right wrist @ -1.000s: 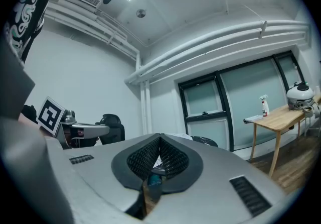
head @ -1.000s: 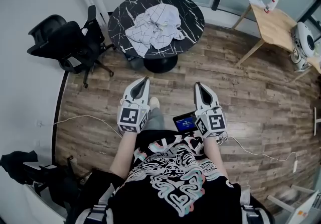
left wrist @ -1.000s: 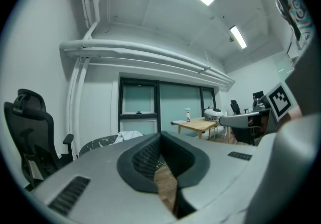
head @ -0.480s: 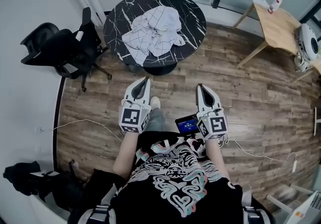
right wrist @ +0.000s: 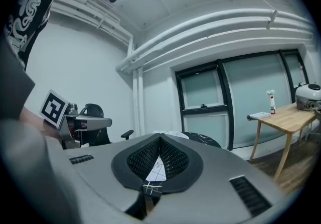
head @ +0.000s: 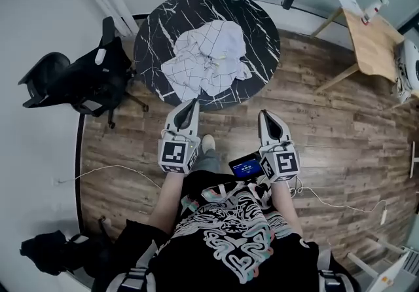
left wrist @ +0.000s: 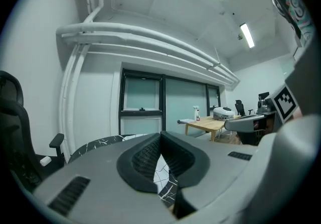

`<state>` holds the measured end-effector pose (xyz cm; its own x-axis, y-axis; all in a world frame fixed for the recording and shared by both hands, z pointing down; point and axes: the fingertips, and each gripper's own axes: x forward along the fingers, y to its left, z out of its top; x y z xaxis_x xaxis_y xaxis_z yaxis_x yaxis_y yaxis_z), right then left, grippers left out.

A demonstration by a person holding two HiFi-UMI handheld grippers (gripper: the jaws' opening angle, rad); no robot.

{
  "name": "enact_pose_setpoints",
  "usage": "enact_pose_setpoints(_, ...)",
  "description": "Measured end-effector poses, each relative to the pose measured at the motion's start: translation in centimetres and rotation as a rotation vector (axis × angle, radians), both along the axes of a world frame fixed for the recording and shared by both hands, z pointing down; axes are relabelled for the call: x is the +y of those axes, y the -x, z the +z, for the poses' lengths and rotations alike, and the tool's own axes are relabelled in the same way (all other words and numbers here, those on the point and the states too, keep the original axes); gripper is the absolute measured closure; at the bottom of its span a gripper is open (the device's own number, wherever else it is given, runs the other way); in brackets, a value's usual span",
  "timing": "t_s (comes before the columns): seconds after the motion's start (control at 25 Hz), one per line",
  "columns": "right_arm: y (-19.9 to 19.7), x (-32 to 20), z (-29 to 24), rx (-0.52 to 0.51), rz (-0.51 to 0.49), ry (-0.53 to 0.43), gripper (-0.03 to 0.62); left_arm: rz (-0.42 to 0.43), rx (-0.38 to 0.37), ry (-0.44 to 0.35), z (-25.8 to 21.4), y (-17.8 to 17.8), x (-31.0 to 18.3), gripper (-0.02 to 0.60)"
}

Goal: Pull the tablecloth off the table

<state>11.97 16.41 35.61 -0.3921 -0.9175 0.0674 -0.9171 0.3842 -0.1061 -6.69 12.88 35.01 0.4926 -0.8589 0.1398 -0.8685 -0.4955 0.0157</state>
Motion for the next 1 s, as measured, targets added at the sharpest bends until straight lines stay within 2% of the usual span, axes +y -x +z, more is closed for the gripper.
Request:
enact_pose_setpoints(0.52,3.2,-12.2,1.7,0.006,0.003,0.075,0.574,0.026,0.011,0.056,1.9,3.2,-13.1,0.56)
enact_pose_setpoints(0.72,4.4,-15.2,1.8,-0.01,0.01,0.081,0.574,0.049,0.014,0.075,2.8,4.1,-16.2,0.56)
enact_pose_setpoints(0.88,5.8,-16.8,1.2,-0.011,-0.035,0.097,0.574,0.065,0.027,0.097,3.4,4.6,-18.1,0.56)
enact_pose_setpoints(1.0,5.8,-17.7,1.6,-0.032,-0.016,0.112,0.574,0.092,0.026,0.096,3.8,4.4,-19.1,0.56)
